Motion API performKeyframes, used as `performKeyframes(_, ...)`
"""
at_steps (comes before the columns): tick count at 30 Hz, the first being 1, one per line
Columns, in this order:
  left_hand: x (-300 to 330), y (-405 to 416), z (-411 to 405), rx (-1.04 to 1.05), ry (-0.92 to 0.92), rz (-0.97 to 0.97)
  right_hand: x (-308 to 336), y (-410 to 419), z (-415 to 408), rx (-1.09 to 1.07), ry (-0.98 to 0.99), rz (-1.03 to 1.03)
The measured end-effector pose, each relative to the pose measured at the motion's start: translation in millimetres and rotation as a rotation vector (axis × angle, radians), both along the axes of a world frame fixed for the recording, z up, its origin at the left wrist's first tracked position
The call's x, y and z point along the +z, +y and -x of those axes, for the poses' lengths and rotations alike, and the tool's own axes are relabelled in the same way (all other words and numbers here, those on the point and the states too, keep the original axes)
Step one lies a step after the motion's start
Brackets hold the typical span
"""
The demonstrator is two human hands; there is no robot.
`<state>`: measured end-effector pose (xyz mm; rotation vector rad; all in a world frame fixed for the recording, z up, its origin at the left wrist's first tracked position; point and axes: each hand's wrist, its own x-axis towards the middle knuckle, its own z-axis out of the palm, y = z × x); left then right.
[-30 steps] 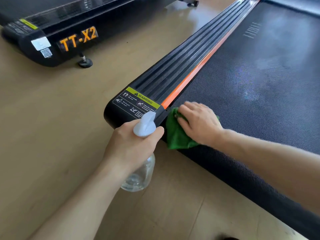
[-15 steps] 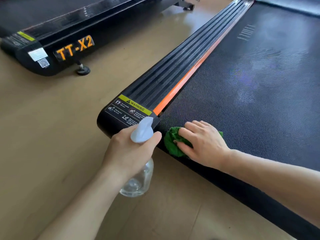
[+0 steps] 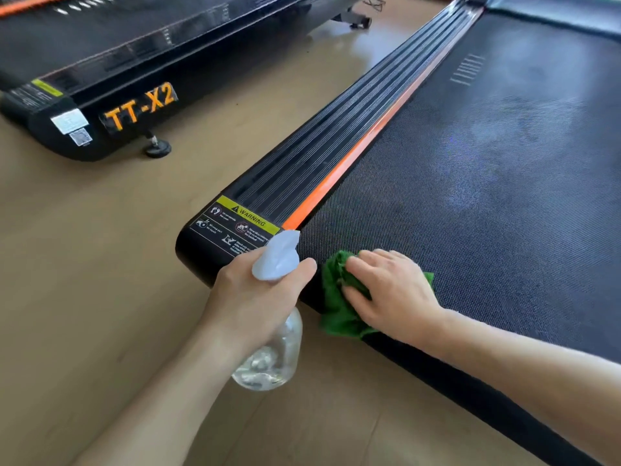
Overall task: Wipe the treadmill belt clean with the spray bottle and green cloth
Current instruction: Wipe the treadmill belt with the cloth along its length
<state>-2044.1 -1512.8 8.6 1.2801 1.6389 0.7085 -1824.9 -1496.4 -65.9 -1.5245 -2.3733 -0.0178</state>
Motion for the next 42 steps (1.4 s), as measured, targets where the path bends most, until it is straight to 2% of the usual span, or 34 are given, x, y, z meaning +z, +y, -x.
performKeyframes(3, -1.3, -2.0, -5.2, -0.003, -0.018, 0.019, -3.0, 17.3, -16.9, 0.212, -0.087, -0.021)
performKeyframes(4, -1.7, -2.4, -7.0, -0.006, -0.009, 0.020, -4.0, 40.2, -23.7, 0.210, -0.125, -0.048)
performKeyframes(5, -2.6, -1.8, -9.4, -0.002, -0.002, 0.027, -4.2, 67.8, -31.0, 0.156, -0.126, -0.081)
performKeyframes(9, -4.9, 13.3, -20.2, 0.016, -0.022, 0.099, -8.3, 147.6, -51.6, -0.369, -0.050, -0.058)
performKeyframes(12, -3.4, 33.6, -41.4, -0.001, -0.099, 0.136, -10.6, 113.6, -38.2, -0.347, 0.001, -0.065)
performKeyframes(16, 32.1, 69.1, -88.2, -0.174, -0.023, 0.119, -1.0, 9.0, -40.6, -0.066, 0.086, 0.027)
performKeyframes(19, 54.3, 89.0, -115.8, -0.229, -0.015, 0.128, -0.3, -11.2, -59.5, 0.117, 0.044, 0.042)
performKeyframes(21, 62.0, 99.1, -132.4, -0.259, -0.025, 0.172, -4.8, 26.0, -89.3, 0.043, -0.027, -0.032)
performKeyframes(23, 61.5, 108.2, -143.8, -0.260, -0.050, 0.190, -8.8, 83.0, -124.3, -0.192, -0.041, -0.099)
performKeyframes(25, 54.9, 114.2, -150.1, -0.246, -0.075, 0.193, -8.9, 127.8, -150.6, -0.449, -0.061, -0.056)
performKeyframes(27, 48.0, 115.8, -153.8, -0.257, -0.095, 0.175, -8.5, 138.3, -149.9, -0.578, -0.025, -0.038)
performKeyframes(29, 41.4, 118.1, -160.3, -0.274, -0.095, 0.179, -10.2, 108.9, -135.6, -0.535, 0.029, -0.100)
performKeyframes(31, 36.7, 121.6, -165.1, -0.277, -0.100, 0.201, -10.4, 48.1, -115.9, -0.372, 0.079, -0.068)
performKeyframes(33, 34.8, 124.2, -173.3, -0.299, -0.105, 0.215, -7.7, -10.0, -104.5, -0.248, 0.071, -0.025)
performKeyframes(35, 31.9, 123.5, -178.6, -0.326, -0.113, 0.233, -9.3, -28.6, -108.4, -0.190, 0.035, -0.004)
performKeyframes(42, 10.3, 116.1, -169.9, -0.271, -0.102, 0.173, -12.1, -7.2, -106.9, -0.387, -0.014, -0.055)
